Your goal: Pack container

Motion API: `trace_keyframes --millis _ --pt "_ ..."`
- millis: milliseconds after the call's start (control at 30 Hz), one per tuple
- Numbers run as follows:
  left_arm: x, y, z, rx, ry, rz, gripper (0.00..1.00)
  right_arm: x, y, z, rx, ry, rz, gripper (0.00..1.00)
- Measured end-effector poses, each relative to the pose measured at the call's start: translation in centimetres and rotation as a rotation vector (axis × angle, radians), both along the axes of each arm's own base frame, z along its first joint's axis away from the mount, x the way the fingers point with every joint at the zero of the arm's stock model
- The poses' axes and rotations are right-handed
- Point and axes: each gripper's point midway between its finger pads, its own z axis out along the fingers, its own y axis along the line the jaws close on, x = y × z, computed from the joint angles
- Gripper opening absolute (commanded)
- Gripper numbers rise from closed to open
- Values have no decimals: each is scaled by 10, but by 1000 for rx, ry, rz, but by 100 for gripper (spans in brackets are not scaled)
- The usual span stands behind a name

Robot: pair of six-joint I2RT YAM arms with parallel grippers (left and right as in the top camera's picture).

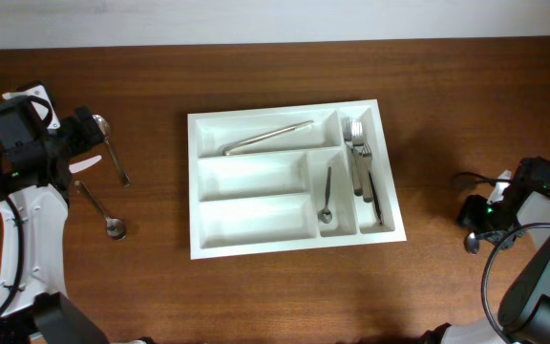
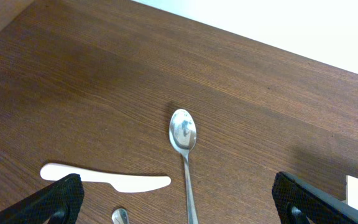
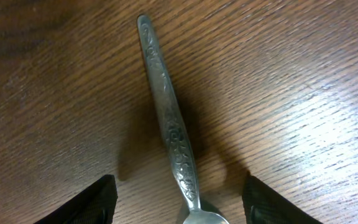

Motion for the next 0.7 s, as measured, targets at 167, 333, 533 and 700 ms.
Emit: trace_keyframes --millis 167,333,533,700 --pt "0 0 0 0 0 0 99 1 0 0 2 -7 15 46" --pt "0 0 0 0 0 0 99 1 1 0 9 -8 15 45" --pt "0 0 0 0 0 0 99 -2 0 -1 1 9 17 32" --pt "0 0 0 0 0 0 99 -6 0 -1 -4 25 18 13"
